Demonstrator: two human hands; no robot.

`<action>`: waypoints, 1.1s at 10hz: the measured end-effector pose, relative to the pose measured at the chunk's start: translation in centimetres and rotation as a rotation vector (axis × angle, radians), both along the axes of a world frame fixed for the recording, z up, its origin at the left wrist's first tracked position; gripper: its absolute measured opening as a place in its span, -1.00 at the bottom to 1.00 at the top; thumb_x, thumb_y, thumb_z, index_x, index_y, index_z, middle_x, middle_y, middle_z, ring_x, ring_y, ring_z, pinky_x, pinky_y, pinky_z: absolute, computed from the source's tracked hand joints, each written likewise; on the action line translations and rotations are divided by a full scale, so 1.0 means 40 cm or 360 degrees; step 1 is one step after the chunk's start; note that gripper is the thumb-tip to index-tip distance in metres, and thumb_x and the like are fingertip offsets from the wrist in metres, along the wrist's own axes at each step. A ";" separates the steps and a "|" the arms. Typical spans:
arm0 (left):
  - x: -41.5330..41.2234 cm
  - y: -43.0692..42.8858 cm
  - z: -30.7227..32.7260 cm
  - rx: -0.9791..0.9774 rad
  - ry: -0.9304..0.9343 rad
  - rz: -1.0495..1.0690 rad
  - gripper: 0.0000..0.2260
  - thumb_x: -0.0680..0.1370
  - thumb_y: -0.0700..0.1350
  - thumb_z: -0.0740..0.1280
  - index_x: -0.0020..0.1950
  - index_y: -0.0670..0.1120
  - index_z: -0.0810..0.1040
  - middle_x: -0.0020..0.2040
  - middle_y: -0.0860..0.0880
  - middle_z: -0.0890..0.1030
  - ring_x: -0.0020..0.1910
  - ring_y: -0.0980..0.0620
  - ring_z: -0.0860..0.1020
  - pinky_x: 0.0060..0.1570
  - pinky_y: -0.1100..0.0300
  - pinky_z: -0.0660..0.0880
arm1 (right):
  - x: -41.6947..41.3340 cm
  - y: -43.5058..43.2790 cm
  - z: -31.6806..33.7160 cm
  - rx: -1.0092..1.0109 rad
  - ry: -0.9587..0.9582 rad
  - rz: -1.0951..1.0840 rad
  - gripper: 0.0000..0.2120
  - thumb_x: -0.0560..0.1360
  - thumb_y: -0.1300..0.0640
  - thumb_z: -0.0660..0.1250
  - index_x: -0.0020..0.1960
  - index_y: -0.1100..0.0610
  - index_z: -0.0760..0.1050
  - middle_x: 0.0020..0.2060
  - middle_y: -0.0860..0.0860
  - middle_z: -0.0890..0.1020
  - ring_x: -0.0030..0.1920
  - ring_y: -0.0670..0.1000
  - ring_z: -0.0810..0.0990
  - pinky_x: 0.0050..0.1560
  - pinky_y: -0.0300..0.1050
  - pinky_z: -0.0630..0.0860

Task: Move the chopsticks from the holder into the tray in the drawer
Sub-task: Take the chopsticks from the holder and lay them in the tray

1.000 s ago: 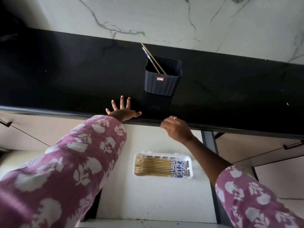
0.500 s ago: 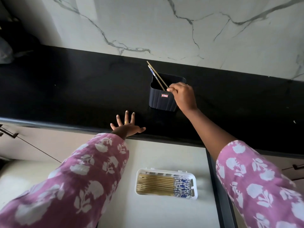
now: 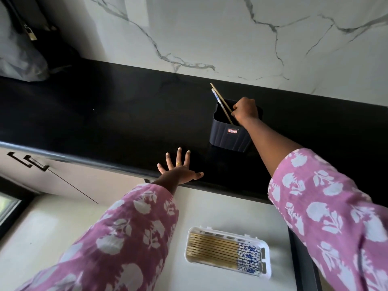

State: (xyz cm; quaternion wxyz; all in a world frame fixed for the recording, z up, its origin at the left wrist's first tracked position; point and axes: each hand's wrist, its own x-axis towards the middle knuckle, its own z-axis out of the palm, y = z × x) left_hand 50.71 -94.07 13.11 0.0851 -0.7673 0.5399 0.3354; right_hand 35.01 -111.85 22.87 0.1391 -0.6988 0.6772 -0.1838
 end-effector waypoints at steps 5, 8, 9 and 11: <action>-0.005 0.002 0.015 0.0005 0.0033 -0.0011 -0.16 0.44 0.39 0.17 0.49 0.21 -0.31 0.48 0.13 -0.42 0.46 -0.18 -0.42 0.35 -0.34 -0.24 | 0.003 0.004 -0.010 0.0021 0.0139 0.0124 -0.77 0.52 0.27 0.27 0.14 0.25 0.58 0.15 0.28 0.56 0.19 0.25 0.52 0.18 0.02 0.52; -0.008 0.008 0.019 -0.0020 0.0027 0.0010 -0.17 0.45 0.38 0.17 0.49 0.21 -0.31 0.49 0.14 -0.42 0.46 -0.17 -0.42 0.35 -0.34 -0.25 | 0.013 0.004 -0.001 0.0029 0.0146 0.0180 -0.76 0.51 0.24 0.31 0.16 0.25 0.57 0.14 0.29 0.57 0.18 0.26 0.54 0.17 0.01 0.52; -0.007 0.007 0.020 -0.0015 0.0027 0.0010 -0.17 0.45 0.38 0.17 0.49 0.20 -0.31 0.49 0.13 -0.42 0.46 -0.17 -0.42 0.35 -0.34 -0.24 | 0.015 0.006 0.000 -0.0030 0.0151 0.0179 -0.78 0.50 0.25 0.33 0.13 0.26 0.59 0.10 0.27 0.60 0.13 0.25 0.57 0.11 0.01 0.56; 0.000 0.007 0.027 -0.0003 0.0016 -0.0008 -0.17 0.45 0.38 0.16 0.50 0.20 -0.30 0.49 0.13 -0.41 0.46 -0.17 -0.41 0.36 -0.33 -0.23 | 0.012 0.002 0.023 -0.0206 0.0042 0.0204 -0.85 0.46 0.22 0.38 -0.02 0.25 0.64 -0.06 0.23 0.68 0.02 0.20 0.62 -0.05 -0.08 0.56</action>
